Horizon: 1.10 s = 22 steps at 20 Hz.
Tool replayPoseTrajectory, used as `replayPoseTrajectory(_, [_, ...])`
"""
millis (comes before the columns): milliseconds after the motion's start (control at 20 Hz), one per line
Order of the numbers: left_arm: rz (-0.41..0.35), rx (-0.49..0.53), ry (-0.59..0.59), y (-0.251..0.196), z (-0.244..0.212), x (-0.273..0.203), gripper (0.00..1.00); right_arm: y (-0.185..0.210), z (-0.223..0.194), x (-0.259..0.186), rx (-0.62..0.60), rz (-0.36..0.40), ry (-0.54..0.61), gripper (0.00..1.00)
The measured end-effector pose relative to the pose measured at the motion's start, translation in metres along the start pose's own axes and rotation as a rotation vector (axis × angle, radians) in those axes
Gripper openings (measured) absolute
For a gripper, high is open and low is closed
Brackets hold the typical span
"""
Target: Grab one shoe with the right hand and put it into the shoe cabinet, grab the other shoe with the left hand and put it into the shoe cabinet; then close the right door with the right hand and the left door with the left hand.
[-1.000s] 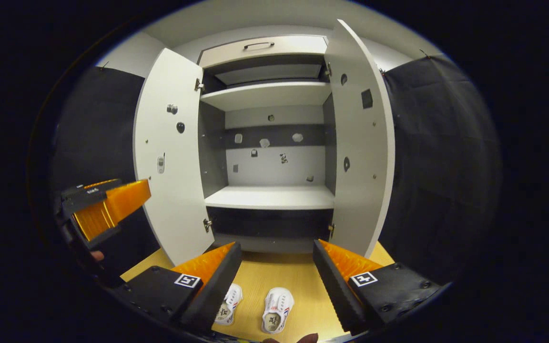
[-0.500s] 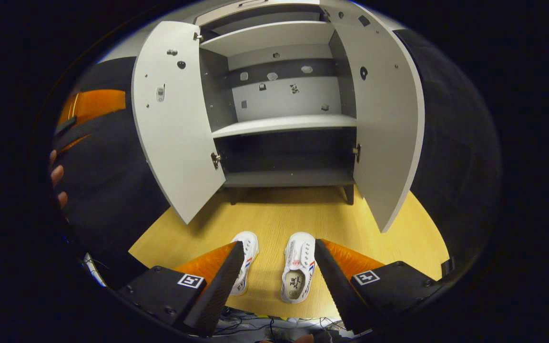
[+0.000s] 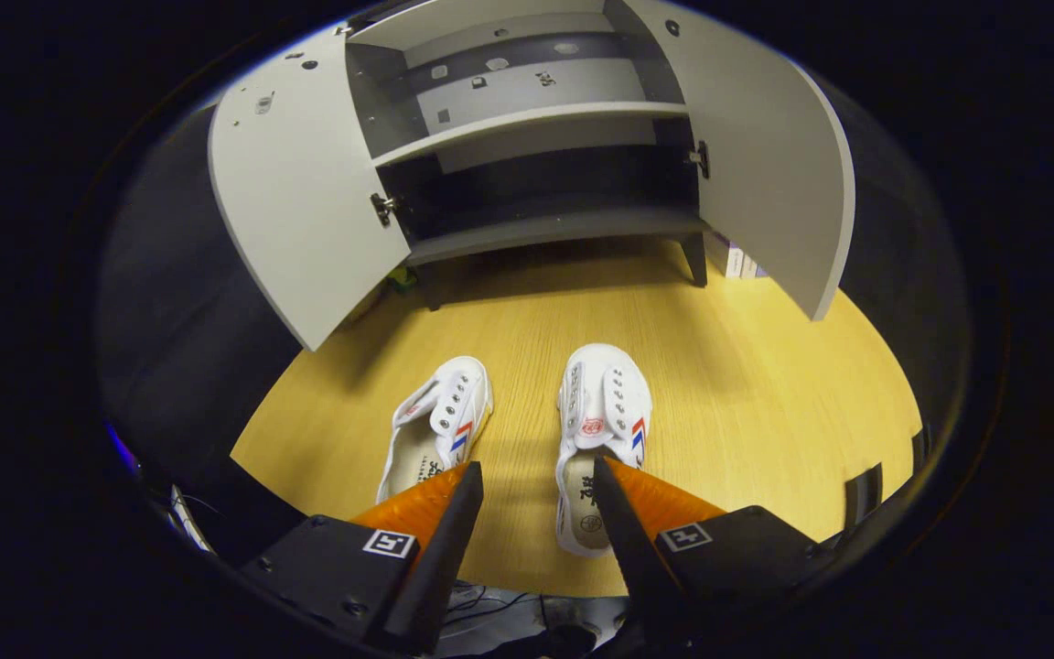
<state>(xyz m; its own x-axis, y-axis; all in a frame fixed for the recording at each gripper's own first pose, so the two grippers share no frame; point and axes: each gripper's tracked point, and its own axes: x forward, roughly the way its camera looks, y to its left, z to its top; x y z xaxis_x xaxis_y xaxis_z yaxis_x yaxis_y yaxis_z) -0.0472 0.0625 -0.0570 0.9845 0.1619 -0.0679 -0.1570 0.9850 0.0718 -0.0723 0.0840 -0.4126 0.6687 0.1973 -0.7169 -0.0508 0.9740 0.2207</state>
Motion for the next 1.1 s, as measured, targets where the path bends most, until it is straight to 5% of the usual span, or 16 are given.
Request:
replayPoseTrajectory(300, [0.026,0.019,0.033,0.007,-0.019,-0.001,0.95,-0.013,-0.014,0.055,-0.009,-0.054,0.007,0.80])
replayPoseTrajectory(400, [0.033,0.020,0.041,0.009,-0.025,0.003,0.94,-0.017,-0.015,0.070,-0.022,-0.089,0.001,0.63])
replayPoseTrajectory(550, [0.046,0.026,0.052,0.014,-0.032,0.006,0.94,-0.023,-0.014,0.090,-0.029,-0.128,-0.013,0.53])
replayPoseTrajectory(600, [0.052,0.033,0.056,0.016,-0.033,0.007,0.94,-0.025,-0.009,0.096,-0.044,-0.144,-0.040,0.37])
replayPoseTrajectory(700, [0.062,0.049,0.062,0.020,-0.037,0.010,0.96,-0.029,0.000,0.106,-0.065,-0.168,-0.084,0.27])
replayPoseTrajectory(850, [0.076,0.068,0.081,0.028,-0.043,0.015,0.96,-0.033,0.011,0.132,-0.082,-0.157,-0.133,0.25])
replayPoseTrajectory(900, [0.079,0.072,0.088,0.030,-0.045,0.017,0.97,-0.028,0.014,0.123,-0.099,-0.141,-0.149,0.13])
replayPoseTrajectory(1100, [0.076,0.075,0.096,0.031,-0.048,0.023,0.96,-0.028,0.016,0.120,-0.103,-0.089,-0.119,0.07])
